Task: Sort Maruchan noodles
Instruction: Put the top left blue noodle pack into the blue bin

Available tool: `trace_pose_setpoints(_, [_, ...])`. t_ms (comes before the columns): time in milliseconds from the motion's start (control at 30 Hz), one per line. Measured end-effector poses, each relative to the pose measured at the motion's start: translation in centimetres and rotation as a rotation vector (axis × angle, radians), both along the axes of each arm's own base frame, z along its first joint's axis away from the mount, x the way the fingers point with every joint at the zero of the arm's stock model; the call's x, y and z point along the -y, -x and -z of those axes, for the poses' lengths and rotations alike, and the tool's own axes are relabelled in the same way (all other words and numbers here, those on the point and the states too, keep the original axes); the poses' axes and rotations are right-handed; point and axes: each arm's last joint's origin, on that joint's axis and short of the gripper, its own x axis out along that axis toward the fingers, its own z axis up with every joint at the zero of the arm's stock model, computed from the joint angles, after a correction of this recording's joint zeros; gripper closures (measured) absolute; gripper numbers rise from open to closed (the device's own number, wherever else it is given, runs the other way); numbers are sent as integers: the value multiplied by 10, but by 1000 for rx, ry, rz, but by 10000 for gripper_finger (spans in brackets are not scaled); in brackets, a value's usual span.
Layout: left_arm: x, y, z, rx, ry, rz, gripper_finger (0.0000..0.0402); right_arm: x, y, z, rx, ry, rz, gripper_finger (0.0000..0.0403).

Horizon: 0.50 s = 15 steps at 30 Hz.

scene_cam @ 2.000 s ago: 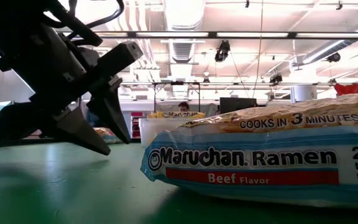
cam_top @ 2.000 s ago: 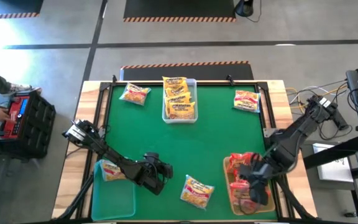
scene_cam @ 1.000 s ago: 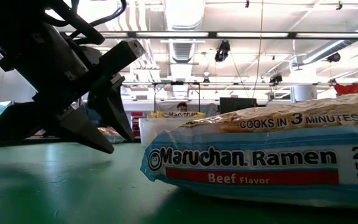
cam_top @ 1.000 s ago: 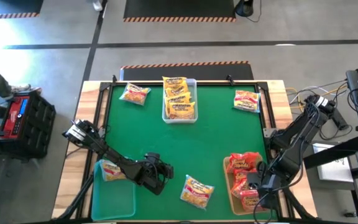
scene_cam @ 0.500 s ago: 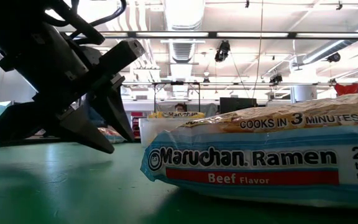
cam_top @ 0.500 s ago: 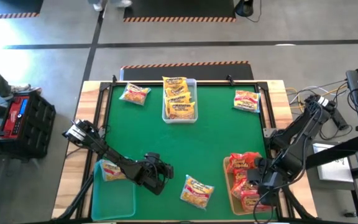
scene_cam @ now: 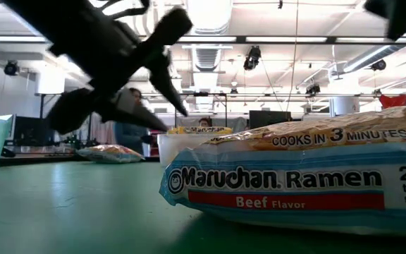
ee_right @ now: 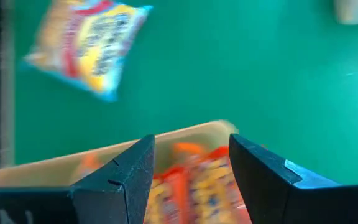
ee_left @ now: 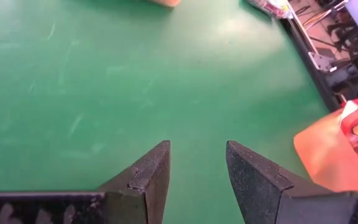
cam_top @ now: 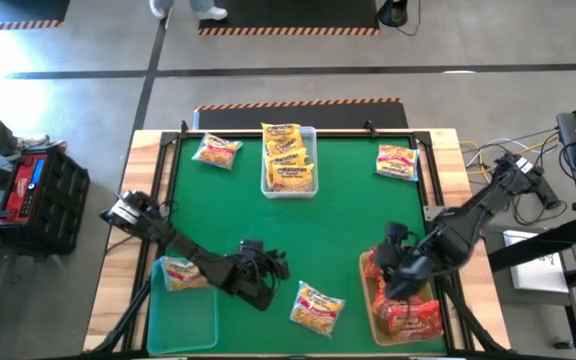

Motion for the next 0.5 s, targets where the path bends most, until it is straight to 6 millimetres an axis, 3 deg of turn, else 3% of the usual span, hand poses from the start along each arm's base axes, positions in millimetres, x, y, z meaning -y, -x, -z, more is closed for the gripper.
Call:
trace_pose_setpoints(267, [-29,-23,-25,-85,23,-64,261,43,-22,13,-53,114,50,209])
trace_pose_setpoints(500, [-70,-28,-43,-323,17,-135,261,83,-36,26,-90,186,83,209])
